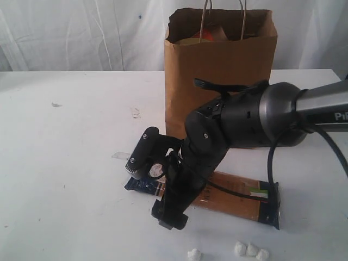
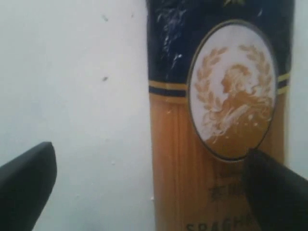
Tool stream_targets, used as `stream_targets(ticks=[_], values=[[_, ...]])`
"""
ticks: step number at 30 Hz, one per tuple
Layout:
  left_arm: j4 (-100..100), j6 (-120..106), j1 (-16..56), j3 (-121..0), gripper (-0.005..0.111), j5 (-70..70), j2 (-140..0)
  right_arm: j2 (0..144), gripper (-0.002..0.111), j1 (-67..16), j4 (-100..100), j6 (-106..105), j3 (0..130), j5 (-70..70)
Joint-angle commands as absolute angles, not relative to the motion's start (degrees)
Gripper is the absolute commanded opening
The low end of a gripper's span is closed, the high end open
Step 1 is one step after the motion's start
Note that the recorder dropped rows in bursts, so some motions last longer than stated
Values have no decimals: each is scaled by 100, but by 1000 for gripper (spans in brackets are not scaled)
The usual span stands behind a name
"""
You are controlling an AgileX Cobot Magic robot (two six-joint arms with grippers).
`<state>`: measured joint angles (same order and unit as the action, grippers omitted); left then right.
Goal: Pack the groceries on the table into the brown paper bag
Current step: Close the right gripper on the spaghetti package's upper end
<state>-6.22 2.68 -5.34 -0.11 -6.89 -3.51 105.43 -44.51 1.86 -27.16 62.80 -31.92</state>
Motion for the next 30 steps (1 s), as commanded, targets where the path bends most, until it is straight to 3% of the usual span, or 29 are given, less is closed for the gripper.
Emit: stream_targets(ticks=[1,20,26,30], values=[[-665,271,-504,0,0,-723,-331,10584,97,-4463,-129,-2278,6281,-2743],[-665,271,-504,0,0,-723,-331,11005,97,-4393,-1236,-2006,6293,-2012],[-665,271,-504,0,0,-723,-331,11005,97,-3979,-973,-1464,6757,-2831],[-665,271,-504,0,0,-723,-331,11019,97,-3726,-55,-2168,7088,-3351]])
